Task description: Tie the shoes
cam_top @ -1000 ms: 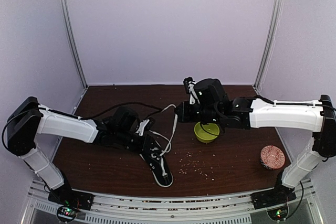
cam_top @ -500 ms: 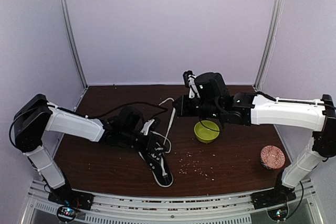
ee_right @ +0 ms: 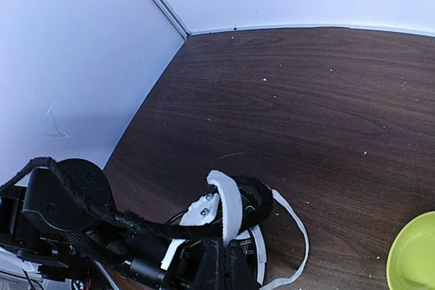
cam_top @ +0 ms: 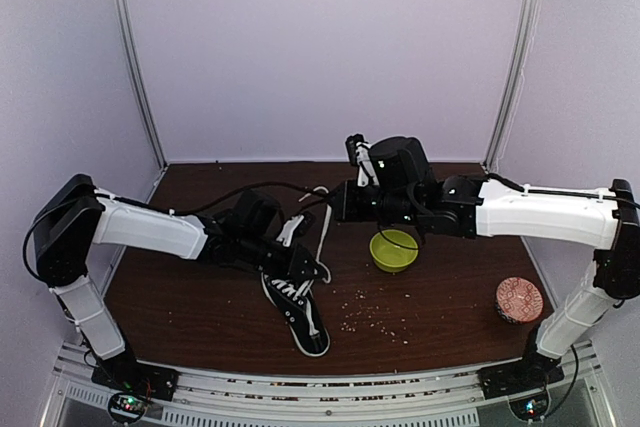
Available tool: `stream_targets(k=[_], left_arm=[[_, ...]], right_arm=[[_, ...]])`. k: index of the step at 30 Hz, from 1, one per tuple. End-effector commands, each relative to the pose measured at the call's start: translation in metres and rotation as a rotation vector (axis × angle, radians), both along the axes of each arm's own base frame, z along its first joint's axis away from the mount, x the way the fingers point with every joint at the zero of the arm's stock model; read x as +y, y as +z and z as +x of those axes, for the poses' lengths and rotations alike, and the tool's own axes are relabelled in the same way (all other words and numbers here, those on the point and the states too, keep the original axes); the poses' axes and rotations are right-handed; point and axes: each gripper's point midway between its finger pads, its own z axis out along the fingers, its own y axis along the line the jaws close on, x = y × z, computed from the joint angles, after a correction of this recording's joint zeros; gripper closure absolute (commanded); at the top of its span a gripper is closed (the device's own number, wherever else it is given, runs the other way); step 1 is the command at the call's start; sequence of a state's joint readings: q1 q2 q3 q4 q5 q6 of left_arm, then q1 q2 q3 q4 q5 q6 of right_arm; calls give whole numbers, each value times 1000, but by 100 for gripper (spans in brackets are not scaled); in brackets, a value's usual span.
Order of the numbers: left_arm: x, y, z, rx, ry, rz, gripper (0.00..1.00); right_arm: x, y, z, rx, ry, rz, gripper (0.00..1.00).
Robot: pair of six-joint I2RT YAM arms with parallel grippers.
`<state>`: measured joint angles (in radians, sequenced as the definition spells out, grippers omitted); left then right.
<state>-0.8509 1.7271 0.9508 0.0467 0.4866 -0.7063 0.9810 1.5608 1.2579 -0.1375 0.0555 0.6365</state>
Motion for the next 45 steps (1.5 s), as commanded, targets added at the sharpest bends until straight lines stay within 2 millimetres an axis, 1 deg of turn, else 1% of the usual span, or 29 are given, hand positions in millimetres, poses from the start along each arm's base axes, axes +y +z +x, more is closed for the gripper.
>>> stream_targets(k=[1,3,5,9,12,13,15,18,19,21,24,25,26,27,29,31,33,34,35,37,38,40,42,45], left_arm=[[-5,6,4,-37,-13,6,84],[-2,5,4,-35,-11,14,90],[1,4,2,-36,-6,20,99],[14,10,-1,-69,28,21,100],[26,15,-3,-95,60,21,100],[30,17,-5,-98,69,13,100],[35,17,-9,-92,85,-2,100],[39,15,-14,-83,104,-35,100],[41,15,-15,-81,109,-45,100],[43,16,-17,-82,120,-68,100],[49,18,-17,-96,156,-90,100],[53,17,-17,-99,169,-84,100],[55,17,-16,-103,181,-77,100],[57,17,-15,-108,189,-72,100],[58,17,-15,-110,192,-66,100],[59,17,-15,-108,197,-68,100],[60,17,-14,-104,209,-63,100],[60,17,-13,-104,213,-64,100],[60,18,-13,-105,215,-66,100],[59,22,-12,-112,221,-79,100],[59,24,-11,-116,223,-87,100],[57,29,-10,-125,224,-100,100],[55,30,-8,-130,219,-101,100],[53,30,-8,-126,213,-100,100]], right_arm=[[4,8,4,-6,-2,33,100],[6,6,4,-3,3,33,100],[8,2,4,2,8,28,100],[15,-8,3,20,35,15,100],[24,-20,1,46,65,-12,100],[29,-29,-1,64,84,-30,100],[40,-39,-6,89,115,-54,100],[63,-54,-17,138,173,-72,100],[72,-54,-19,146,190,-69,100],[87,-65,-24,170,212,-82,100],[105,-81,-27,231,229,-81,100],[109,-85,-27,247,236,-79,96],[111,-87,-27,253,240,-84,90],[111,-89,-26,251,241,-96,80],[101,-86,-19,216,205,-141,61],[83,-84,-10,191,155,-195,43],[62,-79,1,171,102,-227,32],[51,-78,5,167,79,-235,29],[39,-78,10,163,52,-242,27],[17,-85,16,172,8,-257,26],[8,-91,17,186,-5,-273,28],[-2,-107,16,213,-12,-320,32],[-5,-124,14,244,-1,-373,36],[-3,-146,9,300,23,-422,42]])
